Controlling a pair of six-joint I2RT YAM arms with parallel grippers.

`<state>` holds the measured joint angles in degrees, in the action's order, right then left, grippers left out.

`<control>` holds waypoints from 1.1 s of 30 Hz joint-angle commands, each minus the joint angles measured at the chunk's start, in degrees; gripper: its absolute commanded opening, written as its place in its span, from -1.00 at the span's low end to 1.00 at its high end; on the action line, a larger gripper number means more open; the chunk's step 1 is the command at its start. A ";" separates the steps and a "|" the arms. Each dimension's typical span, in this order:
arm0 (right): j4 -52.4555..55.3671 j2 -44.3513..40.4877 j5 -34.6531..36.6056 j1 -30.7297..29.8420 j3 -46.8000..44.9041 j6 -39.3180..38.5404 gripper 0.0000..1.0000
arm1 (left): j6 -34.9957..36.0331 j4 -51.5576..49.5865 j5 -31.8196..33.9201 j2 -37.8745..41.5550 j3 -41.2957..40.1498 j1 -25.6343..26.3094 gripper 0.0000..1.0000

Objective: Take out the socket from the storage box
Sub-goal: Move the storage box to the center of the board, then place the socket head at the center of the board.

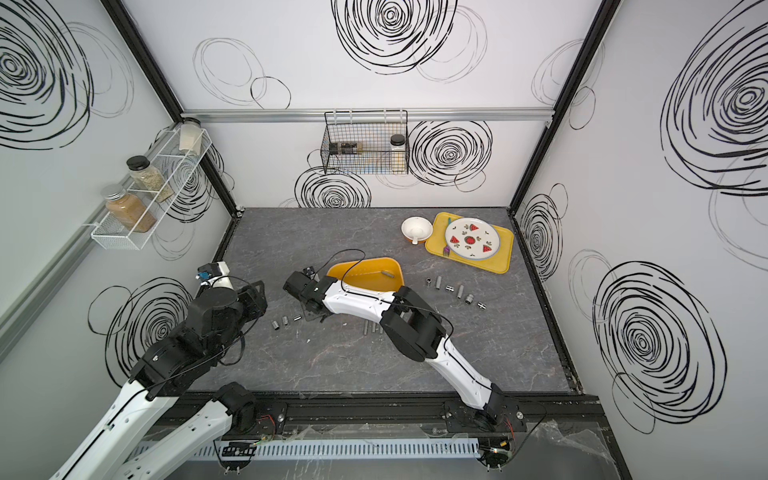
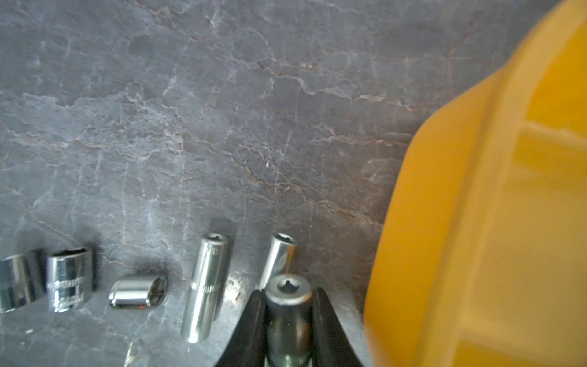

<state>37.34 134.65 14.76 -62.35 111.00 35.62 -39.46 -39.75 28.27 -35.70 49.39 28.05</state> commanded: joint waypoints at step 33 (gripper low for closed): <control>1.83 3.17 -2.32 2.52 2.69 0.17 -0.39 | 1.40 2.22 -1.67 -1.07 -0.17 -0.28 0.02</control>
<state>37.98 137.03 12.82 -59.86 112.55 35.59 -38.96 -39.51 26.96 -36.80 49.39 28.05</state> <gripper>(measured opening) 0.299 0.510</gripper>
